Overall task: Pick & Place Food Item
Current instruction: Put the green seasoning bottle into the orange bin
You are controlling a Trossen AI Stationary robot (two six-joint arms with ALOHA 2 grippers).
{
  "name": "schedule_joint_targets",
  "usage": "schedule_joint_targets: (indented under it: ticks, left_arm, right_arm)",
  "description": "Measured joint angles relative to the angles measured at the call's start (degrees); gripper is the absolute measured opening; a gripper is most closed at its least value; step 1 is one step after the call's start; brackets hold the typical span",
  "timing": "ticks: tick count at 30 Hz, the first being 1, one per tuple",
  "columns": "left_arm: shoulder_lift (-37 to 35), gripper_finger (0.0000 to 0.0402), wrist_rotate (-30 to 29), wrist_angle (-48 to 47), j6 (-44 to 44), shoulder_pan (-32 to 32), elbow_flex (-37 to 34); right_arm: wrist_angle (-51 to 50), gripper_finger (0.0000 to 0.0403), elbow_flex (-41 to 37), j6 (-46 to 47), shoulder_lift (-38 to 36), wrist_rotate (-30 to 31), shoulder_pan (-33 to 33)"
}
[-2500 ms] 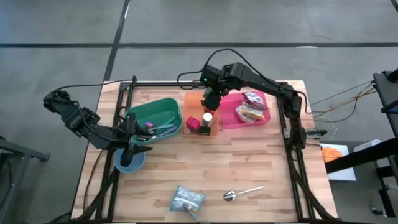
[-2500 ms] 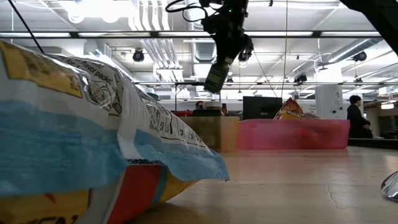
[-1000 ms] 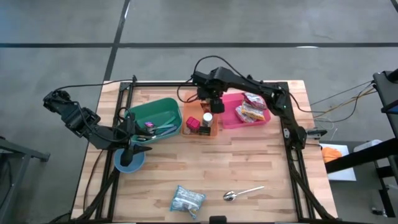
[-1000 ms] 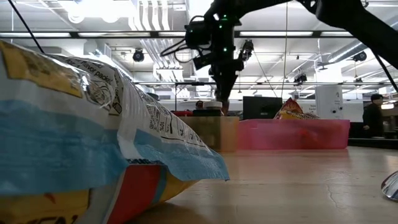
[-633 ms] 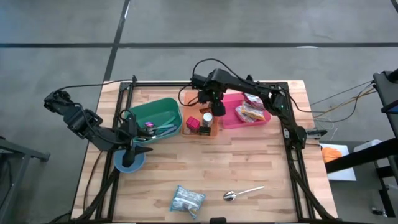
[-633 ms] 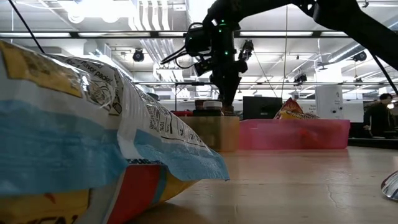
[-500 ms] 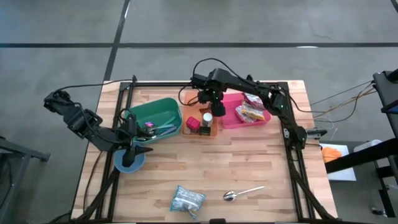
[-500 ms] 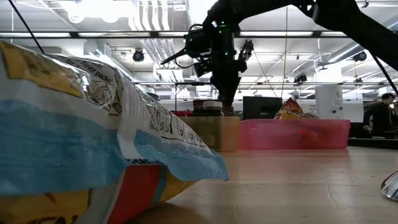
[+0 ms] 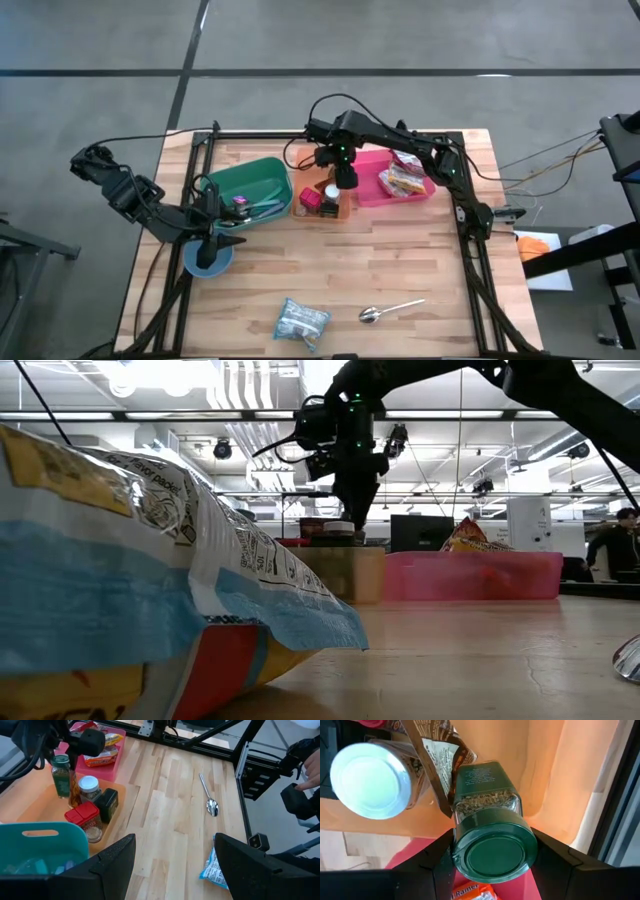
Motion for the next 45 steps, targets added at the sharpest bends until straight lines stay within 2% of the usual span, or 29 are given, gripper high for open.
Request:
schedule_joint_targets:
  ticks: [27,35,45]
  left_arm:
    - [0.02,0.0271,0.0,0.02,0.02,0.0,0.04]
    - [0.02,0.0271,0.0,0.02,0.01,0.0,0.04]
    - [0.02,0.0271,0.0,-0.1,0.02,0.0,0.04]
  right_arm:
    - [1.64,0.0198,-4.96,2.4,0.02,0.09,0.45]
    - [2.06,0.0267,-4.96,5.45,0.02,0.15,0.76]
    - [2.05,0.0274,-4.96,6.77,0.02,0.57,0.76]
